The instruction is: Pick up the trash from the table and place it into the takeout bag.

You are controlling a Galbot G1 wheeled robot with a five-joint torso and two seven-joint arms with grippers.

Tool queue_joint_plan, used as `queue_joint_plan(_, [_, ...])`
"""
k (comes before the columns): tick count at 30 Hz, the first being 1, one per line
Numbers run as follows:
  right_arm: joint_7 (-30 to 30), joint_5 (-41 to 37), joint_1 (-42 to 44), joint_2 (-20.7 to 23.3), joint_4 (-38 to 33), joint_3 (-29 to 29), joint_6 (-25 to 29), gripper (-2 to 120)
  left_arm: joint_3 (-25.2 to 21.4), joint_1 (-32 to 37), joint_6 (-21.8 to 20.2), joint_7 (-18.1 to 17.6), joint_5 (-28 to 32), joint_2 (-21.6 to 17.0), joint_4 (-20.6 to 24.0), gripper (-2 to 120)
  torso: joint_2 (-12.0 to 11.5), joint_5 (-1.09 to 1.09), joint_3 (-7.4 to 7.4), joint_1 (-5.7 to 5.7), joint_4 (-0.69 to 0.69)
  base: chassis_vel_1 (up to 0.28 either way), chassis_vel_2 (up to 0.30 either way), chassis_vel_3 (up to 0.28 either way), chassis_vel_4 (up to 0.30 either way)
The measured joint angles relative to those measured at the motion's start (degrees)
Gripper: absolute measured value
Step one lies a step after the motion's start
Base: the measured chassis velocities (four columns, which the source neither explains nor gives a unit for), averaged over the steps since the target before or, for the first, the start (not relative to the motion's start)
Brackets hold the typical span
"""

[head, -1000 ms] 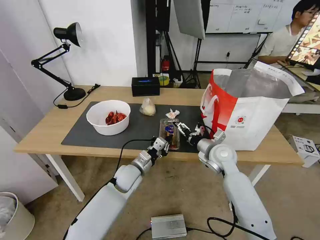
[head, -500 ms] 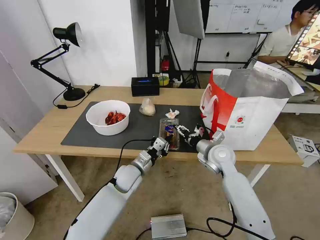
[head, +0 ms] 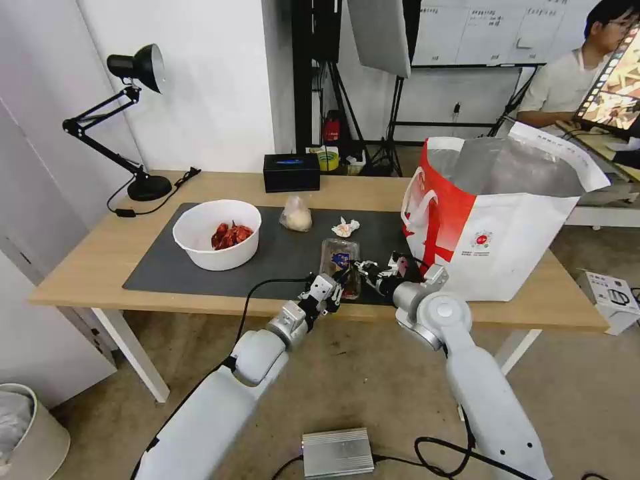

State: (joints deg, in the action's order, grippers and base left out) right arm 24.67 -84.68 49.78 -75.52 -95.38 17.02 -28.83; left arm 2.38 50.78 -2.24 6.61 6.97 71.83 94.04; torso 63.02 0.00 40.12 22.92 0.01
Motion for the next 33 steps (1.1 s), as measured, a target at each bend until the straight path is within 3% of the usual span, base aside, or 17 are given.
queue_joint_plan(7, [-0.51, 0.89, 0.50, -0.20, -0.22, 0.03, 0.41, 0, -1.47, 0.20, -0.46, -1.69, 4.65, -1.06, 2.38, 57, 0.00, 0.00, -0.01, 0.00, -0.01, 0.000, 0.000, 0.000, 0.000])
queue_joint_plan(9, [-0.55, 0.94, 0.54, -0.22, -0.23, 0.03, 0.47, 0, -1.61, 0.25, -0.52, -1.85, 5.14, -1.20, 2.55, 57, 0.00, 0.00, -0.01, 0.00, -0.01, 0.000, 0.000, 0.000, 0.000])
queue_joint_plan(11, [-0.84, 1.27, 0.78, -0.29, -0.40, 0.04, 1.23, 0, -3.13, 0.89, -1.20, -3.03, 8.55, -2.07, 3.92, 72, 0.00, 0.00, -0.01, 0.00, -0.01, 0.000, 0.000, 0.000, 0.000])
queue_joint_plan(19, [-1.88, 2.54, 1.48, -0.05, -2.07, 0.09, 3.29, 0, -9.02, 5.06, -1.77, -3.56, 10.87, -4.56, 7.10, 98, 0.00, 0.00, -0.01, 0.00, -0.01, 0.000, 0.000, 0.000, 0.000])
queue_joint_plan(26, [-3.36, 2.86, 2.23, 0.44, -3.70, 0.07, 4.09, 0, -12.88, 9.34, -1.89, -3.72, 11.60, -5.58, 9.51, 100, 0.01, -0.01, -0.01, 0.00, -0.02, 0.000, 0.000, 0.000, 0.000])
queue_joint_plan(27, [-3.73, 2.94, 2.77, 0.73, -4.88, 0.03, 4.48, 0, -15.35, 12.05, -1.90, -3.72, 11.62, -5.85, 11.20, 100, 0.01, -0.01, -0.01, 0.00, -0.01, 0.000, 0.000, 0.000, 0.000])
queue_joint_plan(33, [-5.26, 3.63, 4.05, 1.58, -7.65, 0.06, 5.42, 0, -19.56, 16.34, -1.87, -3.66, 11.66, -6.13, 13.66, 100, 0.01, -0.01, -0.01, 0.00, -0.01, 0.000, 0.000, 0.000, 0.000])
